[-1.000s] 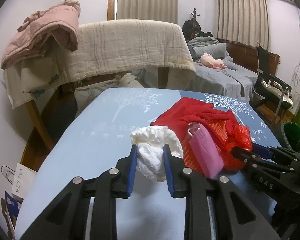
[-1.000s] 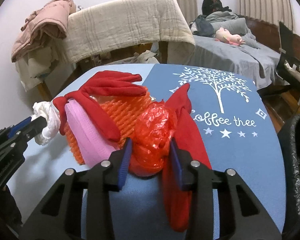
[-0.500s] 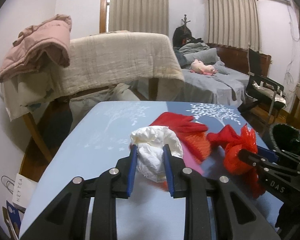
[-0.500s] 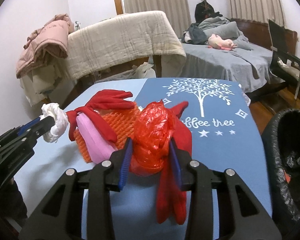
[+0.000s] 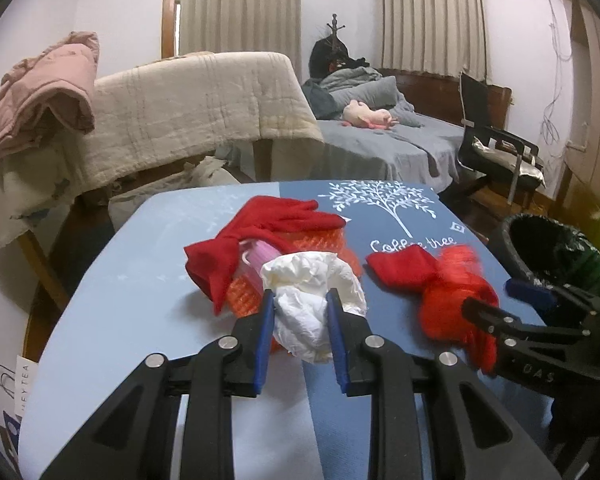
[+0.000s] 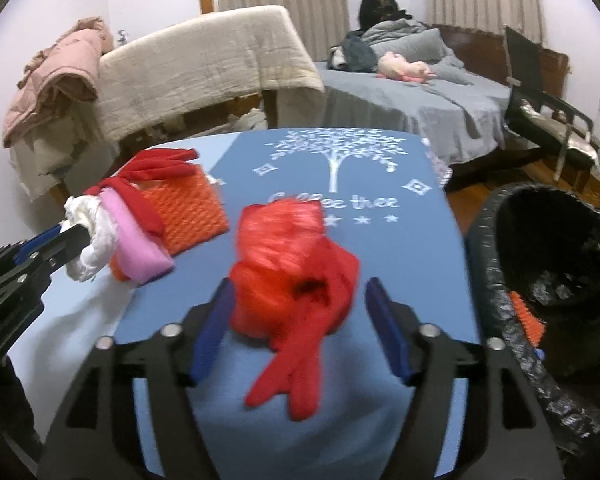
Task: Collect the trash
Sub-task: 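Grasp the red plastic bag with the right tool while the left tool holds the tissue, then carry the tissue and red bag over the black bin and open both tools, then move both tools back to the pile and grasp a red glove with the right tool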
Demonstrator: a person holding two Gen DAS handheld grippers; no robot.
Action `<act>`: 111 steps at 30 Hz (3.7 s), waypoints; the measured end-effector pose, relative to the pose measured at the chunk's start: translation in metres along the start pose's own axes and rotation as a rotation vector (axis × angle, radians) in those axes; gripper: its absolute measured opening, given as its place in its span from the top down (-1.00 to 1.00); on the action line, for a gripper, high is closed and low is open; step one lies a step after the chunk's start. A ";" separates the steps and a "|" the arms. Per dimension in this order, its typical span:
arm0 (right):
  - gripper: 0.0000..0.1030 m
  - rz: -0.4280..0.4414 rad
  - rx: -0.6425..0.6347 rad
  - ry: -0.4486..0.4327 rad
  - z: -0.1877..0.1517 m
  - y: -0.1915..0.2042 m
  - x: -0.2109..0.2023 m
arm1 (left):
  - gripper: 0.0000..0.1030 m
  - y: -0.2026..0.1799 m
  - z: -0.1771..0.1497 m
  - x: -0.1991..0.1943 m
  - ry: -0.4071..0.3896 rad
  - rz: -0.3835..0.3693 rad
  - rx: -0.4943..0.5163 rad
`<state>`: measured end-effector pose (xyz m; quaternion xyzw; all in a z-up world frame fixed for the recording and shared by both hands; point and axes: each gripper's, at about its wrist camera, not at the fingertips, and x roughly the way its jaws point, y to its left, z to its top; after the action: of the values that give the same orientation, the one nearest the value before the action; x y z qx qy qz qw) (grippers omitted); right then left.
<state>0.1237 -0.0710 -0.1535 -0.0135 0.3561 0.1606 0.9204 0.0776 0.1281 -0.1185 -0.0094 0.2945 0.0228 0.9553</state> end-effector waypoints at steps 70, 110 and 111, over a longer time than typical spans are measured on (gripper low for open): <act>0.40 -0.371 0.259 -0.230 -0.011 -0.240 -0.142 | 0.50 -0.276 0.061 0.019 -0.048 -0.502 0.251; -0.89 -0.186 0.127 -0.210 0.008 -0.094 -0.080 | -0.88 -0.064 0.027 0.001 -0.060 -0.069 0.069; -0.89 -0.177 0.119 -0.208 0.009 -0.088 -0.077 | -0.88 -0.057 0.025 0.001 -0.059 -0.058 0.064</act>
<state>0.1026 -0.1758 -0.1038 0.0267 0.2651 0.0578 0.9621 0.0952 0.0717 -0.0975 0.0132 0.2665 -0.0139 0.9636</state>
